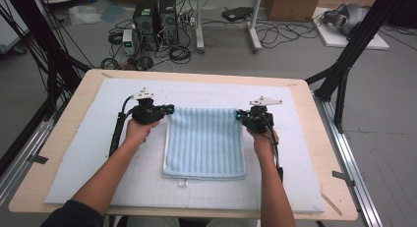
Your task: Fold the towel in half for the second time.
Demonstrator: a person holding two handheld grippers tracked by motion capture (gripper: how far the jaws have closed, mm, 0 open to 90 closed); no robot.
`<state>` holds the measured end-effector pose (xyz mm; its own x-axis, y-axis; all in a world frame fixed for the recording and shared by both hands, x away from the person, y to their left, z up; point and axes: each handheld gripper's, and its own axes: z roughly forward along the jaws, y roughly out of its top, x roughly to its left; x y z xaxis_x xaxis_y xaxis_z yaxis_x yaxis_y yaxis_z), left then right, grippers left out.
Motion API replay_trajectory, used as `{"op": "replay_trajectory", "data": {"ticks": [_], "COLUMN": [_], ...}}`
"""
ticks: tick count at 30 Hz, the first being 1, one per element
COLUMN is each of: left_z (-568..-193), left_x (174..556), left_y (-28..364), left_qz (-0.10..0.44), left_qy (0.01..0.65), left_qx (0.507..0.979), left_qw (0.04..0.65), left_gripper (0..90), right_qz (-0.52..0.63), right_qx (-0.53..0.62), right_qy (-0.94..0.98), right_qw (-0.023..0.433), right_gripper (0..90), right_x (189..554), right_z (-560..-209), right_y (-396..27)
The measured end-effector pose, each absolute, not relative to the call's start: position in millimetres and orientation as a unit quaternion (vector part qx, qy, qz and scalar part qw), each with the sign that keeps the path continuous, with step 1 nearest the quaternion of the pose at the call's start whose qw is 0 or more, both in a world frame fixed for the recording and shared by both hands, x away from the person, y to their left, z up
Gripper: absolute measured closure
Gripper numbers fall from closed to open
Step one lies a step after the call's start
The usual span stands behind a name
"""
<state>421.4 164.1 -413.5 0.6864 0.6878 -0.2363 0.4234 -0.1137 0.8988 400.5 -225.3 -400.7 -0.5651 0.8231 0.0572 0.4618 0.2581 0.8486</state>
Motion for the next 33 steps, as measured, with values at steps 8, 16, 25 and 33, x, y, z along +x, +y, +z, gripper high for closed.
{"op": "replay_trajectory", "data": {"ticks": [8, 16, 25, 33], "left_z": [-412.9, -410.0, -428.7, -433.5], "left_x": [386.6, 352.1, 322.6, 313.4], "left_y": [170.9, 172.6, 172.4, 172.8], "left_qz": [0.114, 0.120, 0.107, 0.092], "left_qy": [0.345, 0.311, 0.279, 0.273], "left_qx": [0.739, 0.742, 0.761, 0.763], "left_qw": [0.567, 0.582, 0.576, 0.579], "left_gripper": [85.7, 85.6, 85.5, 85.4], "right_qz": [0.447, 0.473, 0.509, 0.506], "right_qx": [0.392, 0.386, 0.385, 0.379], "right_qy": [0.776, 0.761, 0.742, 0.750], "right_qw": [0.210, 0.219, 0.207, 0.195], "right_gripper": [83.1, 82.8, 83.9, 84.0], "right_x": [369.3, 333.1, 290.5, 281.6], "right_z": [-394.5, -393.6, -413.8, -417.8], "right_y": [-224.3, -231.0, -247.4, -249.9]}}
